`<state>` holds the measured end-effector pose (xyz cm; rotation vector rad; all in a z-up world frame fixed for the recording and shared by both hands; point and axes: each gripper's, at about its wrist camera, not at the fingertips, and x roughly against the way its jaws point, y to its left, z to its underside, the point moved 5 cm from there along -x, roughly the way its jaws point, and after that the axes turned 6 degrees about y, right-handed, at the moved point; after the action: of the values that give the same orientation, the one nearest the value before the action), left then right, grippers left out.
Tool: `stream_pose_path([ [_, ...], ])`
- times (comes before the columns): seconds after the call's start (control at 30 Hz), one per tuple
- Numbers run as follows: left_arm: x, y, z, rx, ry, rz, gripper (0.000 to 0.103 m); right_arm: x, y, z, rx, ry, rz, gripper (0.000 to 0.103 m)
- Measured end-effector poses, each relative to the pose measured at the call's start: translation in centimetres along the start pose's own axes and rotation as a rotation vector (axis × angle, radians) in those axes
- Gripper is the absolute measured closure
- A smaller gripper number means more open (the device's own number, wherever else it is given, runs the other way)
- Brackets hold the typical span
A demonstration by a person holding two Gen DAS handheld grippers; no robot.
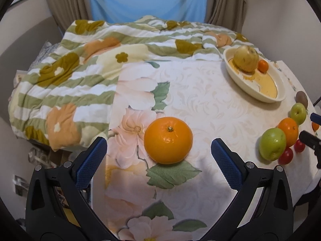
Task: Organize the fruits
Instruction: 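Grasp the large orange with the left tool while the right tool grasps another orange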
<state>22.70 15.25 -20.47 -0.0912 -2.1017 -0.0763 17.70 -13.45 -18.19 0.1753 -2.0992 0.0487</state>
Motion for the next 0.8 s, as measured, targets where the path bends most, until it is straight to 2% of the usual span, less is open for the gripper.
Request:
stream_pose_path([
  [0.1, -1.2, -0.2, -0.3, -0.013, 0.023, -0.006, 0.000, -0.8, 0.1, 0.6, -0.001, 0.025, -0.004, 0.000],
  [0.33, -3.5, -0.7, -0.6, -0.036, 0.079, 0.005, 0.008, -2.1, 0.5, 0.8, 0.009, 0.058, -0.006, 0.001],
  [0.37, -3.7, -0.8, -0.5, -0.038, 0.089, 0.009, 0.011, -2.2, 0.5, 0.8, 0.009, 0.062, -0.008, 0.001],
  [0.43, -4.1, -1.0, -0.3, -0.046, 0.109, 0.014, 0.028, -2.5, 0.6, 0.7, 0.011, 0.073, -0.009, 0.004],
  [0.5, -4.6, -1.2, 0.0, -0.055, 0.128, 0.020, 0.035, -2.7, 0.7, 0.7, 0.015, 0.084, -0.013, 0.005],
  [0.8, -4.4, -1.4, 0.3, -0.055, 0.123, 0.007, 0.036, -3.9, 1.2, 0.6, 0.037, 0.125, -0.041, 0.026],
])
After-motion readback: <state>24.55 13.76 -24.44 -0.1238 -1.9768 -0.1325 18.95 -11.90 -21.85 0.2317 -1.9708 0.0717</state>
